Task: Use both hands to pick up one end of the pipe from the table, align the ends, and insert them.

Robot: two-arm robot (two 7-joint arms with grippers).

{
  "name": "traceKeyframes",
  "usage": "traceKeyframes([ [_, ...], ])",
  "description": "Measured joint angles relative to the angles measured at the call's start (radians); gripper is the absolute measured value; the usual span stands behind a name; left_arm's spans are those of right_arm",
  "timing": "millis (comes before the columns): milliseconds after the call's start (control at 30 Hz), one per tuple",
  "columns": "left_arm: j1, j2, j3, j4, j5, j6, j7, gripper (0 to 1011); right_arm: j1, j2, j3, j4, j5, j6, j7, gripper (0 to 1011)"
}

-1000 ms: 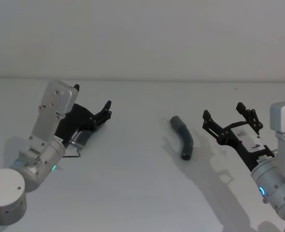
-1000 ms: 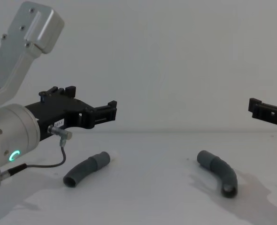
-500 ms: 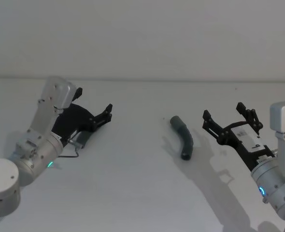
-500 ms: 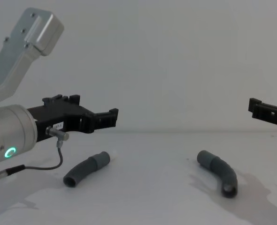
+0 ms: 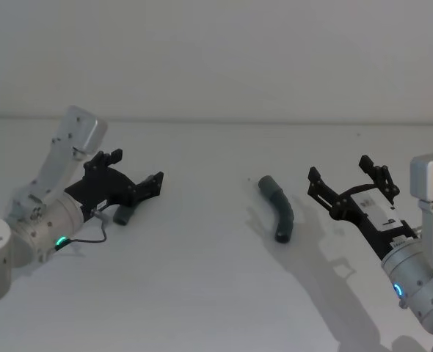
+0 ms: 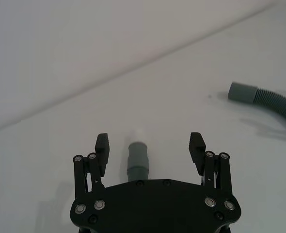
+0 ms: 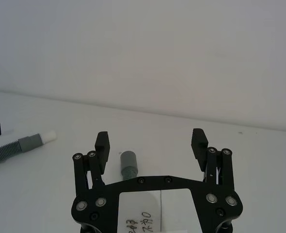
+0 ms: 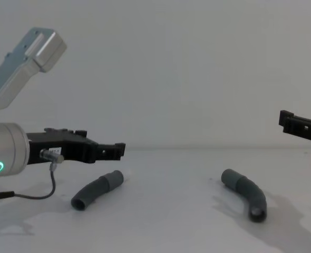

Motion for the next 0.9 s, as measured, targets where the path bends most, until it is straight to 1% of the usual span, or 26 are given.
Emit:
traceKeyframes([
  [33,-0.009,0.003,0.0,0.009,-0.008,0.023,-0.015,1001,0.0,0.0,0.0,0.0,0.0,0.0,0.0,1001],
  [167,-0.032,0.008,0.0,0.033,-0.02,0.062,-0.041,1001,0.0,0.0,0.0,0.0,0.0,0.0,0.0,1001],
  [200,-0.044,0.01,0.002,0.046,-0.026,0.084,-0.056,1001,0.0,0.0,0.0,0.0,0.0,0.0,0.0,1001],
  [267,-0.067,0.012,0.009,0.073,-0.033,0.115,-0.079,1000,0.0,0.0,0.0,0.0,0.0,0.0,0.0,1001],
  [333,-0.083,0.013,0.014,0.091,-0.035,0.13,-0.092,1000,0.0,0.0,0.0,0.0,0.0,0.0,0.0,1001],
  [433,-0.123,0.013,0.029,0.139,-0.04,0.161,-0.123,1001,0.0,0.0,0.0,0.0,0.0,0.0,0.0,1001],
  [500,-0.146,0.011,0.038,0.165,-0.04,0.175,-0.141,1001,0.0,0.0,0.0,0.0,0.0,0.0,0.0,1001],
  [567,-0.153,0.011,0.041,0.174,-0.04,0.18,-0.146,1001,0.0,0.0,0.0,0.0,0.0,0.0,0.0,1001],
  [733,-0.205,0.0,0.062,0.235,-0.038,0.199,-0.181,1001,0.0,0.0,0.0,0.0,0.0,0.0,0.0,1001],
  [767,-0.205,0.0,0.062,0.235,-0.038,0.199,-0.181,1001,0.0,0.0,0.0,0.0,0.0,0.0,0.0,1001],
  [900,-0.236,-0.012,0.073,0.275,-0.034,0.206,-0.201,1001,0.0,0.0,0.0,0.0,0.0,0.0,0.0,1001],
])
